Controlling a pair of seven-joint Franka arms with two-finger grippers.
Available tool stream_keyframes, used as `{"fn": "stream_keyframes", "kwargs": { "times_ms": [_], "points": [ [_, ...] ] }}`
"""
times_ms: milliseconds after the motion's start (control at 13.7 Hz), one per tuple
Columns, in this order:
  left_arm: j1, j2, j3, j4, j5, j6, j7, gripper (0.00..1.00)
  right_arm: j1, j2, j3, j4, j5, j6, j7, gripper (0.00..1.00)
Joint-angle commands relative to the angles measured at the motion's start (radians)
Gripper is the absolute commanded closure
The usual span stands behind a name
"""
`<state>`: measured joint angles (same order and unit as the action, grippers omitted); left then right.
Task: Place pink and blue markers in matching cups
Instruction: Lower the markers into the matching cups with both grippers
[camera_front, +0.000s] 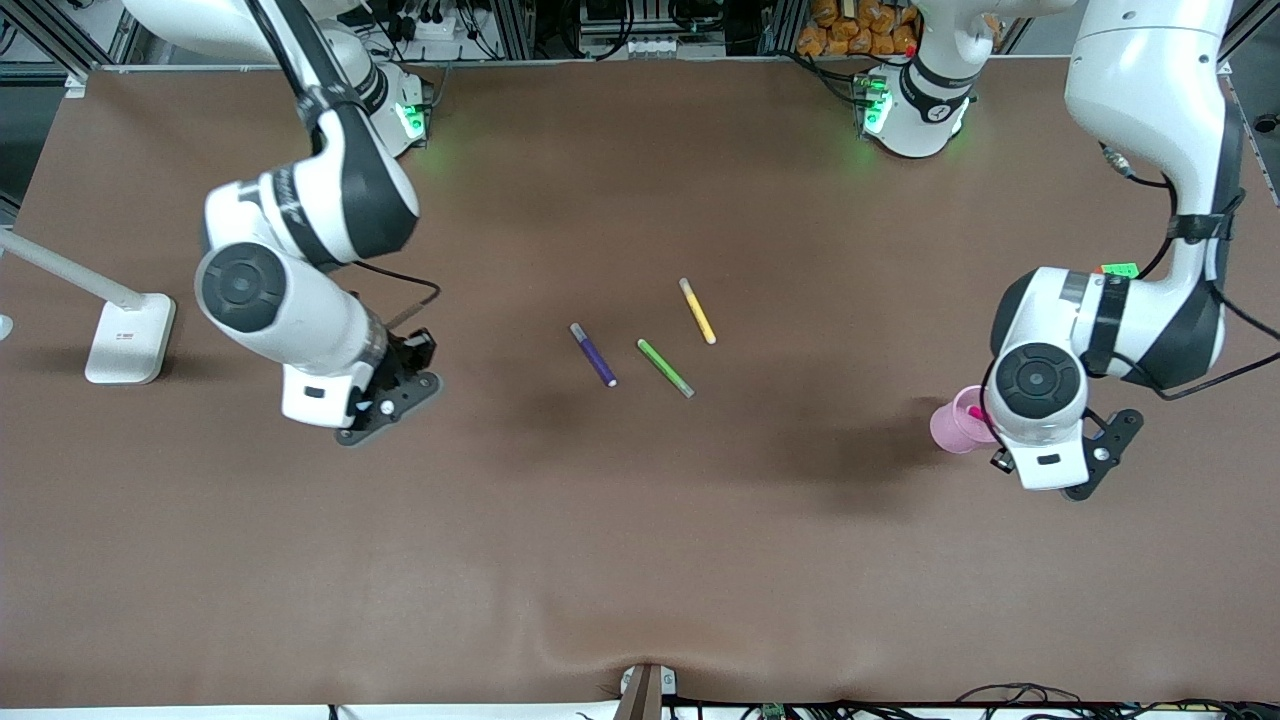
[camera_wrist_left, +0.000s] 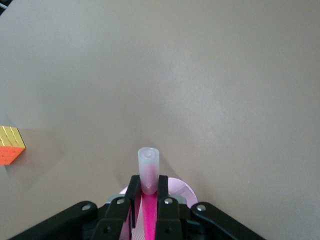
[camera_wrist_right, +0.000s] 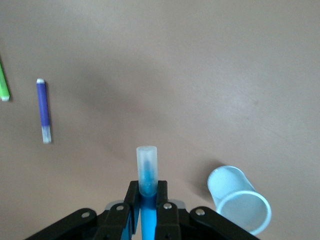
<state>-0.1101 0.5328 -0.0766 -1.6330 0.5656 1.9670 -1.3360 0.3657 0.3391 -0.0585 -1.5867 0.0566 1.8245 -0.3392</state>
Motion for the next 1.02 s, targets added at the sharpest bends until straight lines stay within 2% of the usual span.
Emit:
{"fn": "stream_keyframes", "kwargs": {
  "times_ms": [0, 292, 365, 511, 584, 657, 803, 949],
  "points": [
    [-0.031, 0.042, 0.003, 0.012, 0.031, -0.007, -0.069, 1.00, -0.054, -0.061, 0.014, -0.033, 0.005, -0.034, -0.098, 1.00],
    [-0.033, 0.053, 0.001, 0.012, 0.062, -0.008, -0.083, 1.00, -0.120, -0.103, 0.014, -0.067, 0.006, -0.034, -0.245, 1.00],
    [-0.031, 0.053, 0.001, 0.013, 0.062, -0.008, -0.078, 0.70, -0.135, -0.107, 0.014, -0.070, 0.006, -0.036, -0.283, 1.00],
    [-0.031, 0.049, 0.001, 0.019, 0.062, -0.010, -0.062, 0.34, -0.162, -0.114, 0.014, -0.071, 0.006, -0.034, -0.371, 1.00],
    [-0.031, 0.046, 0.001, 0.021, 0.062, -0.013, -0.060, 0.05, -0.172, -0.114, 0.016, -0.071, 0.006, -0.034, -0.412, 1.00],
    [-0.031, 0.044, 0.001, 0.022, 0.062, -0.013, -0.043, 0.00, -0.183, -0.114, 0.016, -0.071, 0.006, -0.034, -0.458, 1.00],
    [-0.031, 0.035, 0.000, 0.027, 0.059, -0.014, -0.009, 0.00, -0.209, -0.112, 0.016, -0.084, 0.022, -0.034, -0.561, 1.00],
    [-0.031, 0.016, -0.002, 0.035, 0.033, -0.020, -0.003, 0.00, -0.246, -0.111, 0.014, -0.119, 0.099, -0.024, -0.660, 1.00]
  ]
}}
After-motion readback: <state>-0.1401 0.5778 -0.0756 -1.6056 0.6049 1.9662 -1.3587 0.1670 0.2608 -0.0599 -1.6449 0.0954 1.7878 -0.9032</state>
